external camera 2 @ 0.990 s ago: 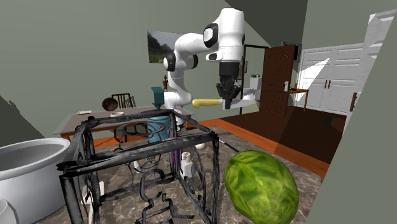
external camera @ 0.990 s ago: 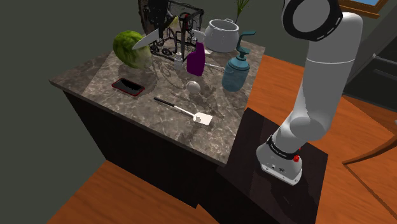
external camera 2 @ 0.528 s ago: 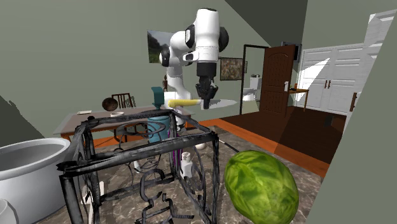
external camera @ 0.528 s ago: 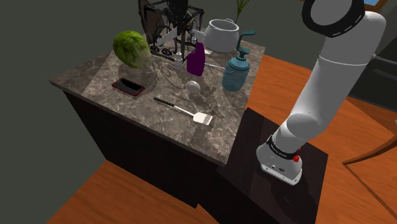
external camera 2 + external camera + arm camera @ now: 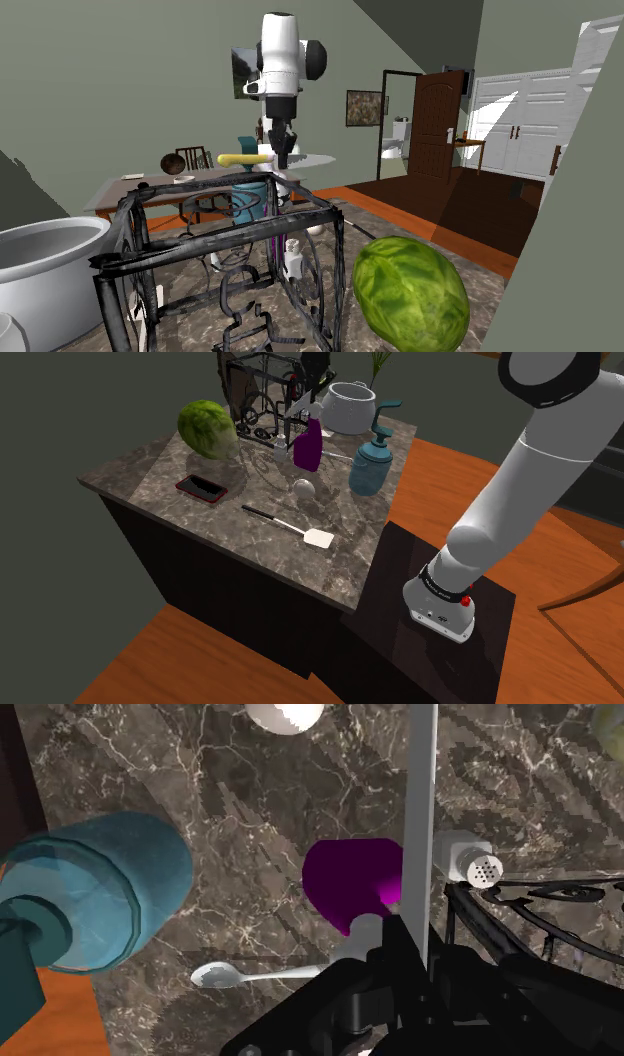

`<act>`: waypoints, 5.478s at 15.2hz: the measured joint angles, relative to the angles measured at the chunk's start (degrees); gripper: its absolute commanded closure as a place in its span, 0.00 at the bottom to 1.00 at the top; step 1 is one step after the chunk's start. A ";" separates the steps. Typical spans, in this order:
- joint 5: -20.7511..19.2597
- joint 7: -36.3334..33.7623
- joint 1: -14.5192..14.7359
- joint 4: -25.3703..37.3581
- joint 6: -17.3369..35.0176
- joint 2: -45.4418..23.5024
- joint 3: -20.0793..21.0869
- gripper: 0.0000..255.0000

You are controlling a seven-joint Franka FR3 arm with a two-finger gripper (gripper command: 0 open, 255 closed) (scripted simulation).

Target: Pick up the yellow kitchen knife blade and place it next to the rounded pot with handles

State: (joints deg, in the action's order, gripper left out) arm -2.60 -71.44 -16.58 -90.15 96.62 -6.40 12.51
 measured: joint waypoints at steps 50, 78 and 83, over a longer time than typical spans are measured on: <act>2.85 38.07 -21.29 -4.97 13.99 -8.22 -16.54 1.00; 3.31 38.23 -21.41 -14.70 29.77 -14.27 -16.37 1.00; 3.31 38.23 -21.40 -14.69 29.78 -14.28 -16.36 0.00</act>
State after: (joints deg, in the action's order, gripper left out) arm 0.71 -33.21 -37.99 -104.84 126.40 -20.69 -3.85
